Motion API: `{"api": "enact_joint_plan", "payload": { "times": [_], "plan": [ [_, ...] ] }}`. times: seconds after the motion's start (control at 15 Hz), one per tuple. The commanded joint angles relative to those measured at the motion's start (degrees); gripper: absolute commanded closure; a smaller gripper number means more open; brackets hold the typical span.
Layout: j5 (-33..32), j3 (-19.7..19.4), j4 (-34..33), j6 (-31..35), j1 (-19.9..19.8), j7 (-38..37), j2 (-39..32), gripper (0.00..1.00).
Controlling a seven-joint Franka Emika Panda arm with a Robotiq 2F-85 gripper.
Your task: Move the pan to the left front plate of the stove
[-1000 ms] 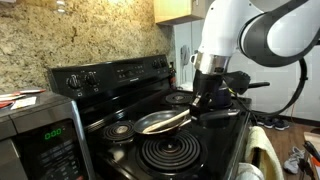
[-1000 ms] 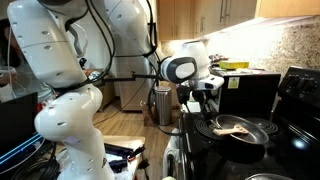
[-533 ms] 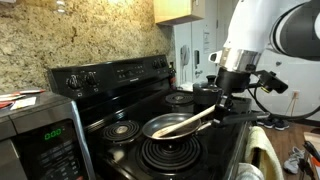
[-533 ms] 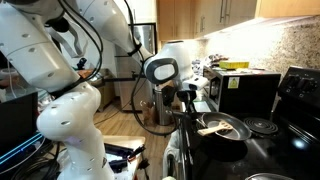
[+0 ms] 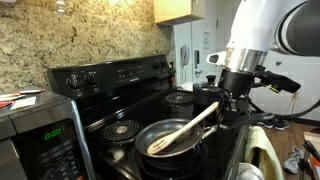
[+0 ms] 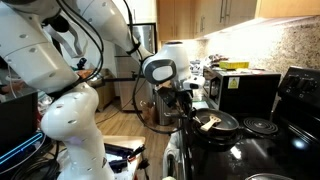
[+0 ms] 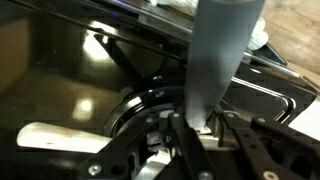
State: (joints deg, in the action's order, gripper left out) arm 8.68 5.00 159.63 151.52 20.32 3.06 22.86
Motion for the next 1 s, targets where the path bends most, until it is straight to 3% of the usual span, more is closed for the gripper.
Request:
{"api": "enact_joint_plan", "payload": {
  "times": [0.0,0.53,0.93],
  "plan": [
    [2.39,-3.74,-0.07,-2.36,1.86,11.85,-0.98,0.93],
    [2.72,-7.45,-0.07,-6.23,1.15,25.61,-3.71,0.93],
    [3.35,-7.54,-0.08,-5.76,1.13,28.89,-4.51,0.93]
  ]
}}
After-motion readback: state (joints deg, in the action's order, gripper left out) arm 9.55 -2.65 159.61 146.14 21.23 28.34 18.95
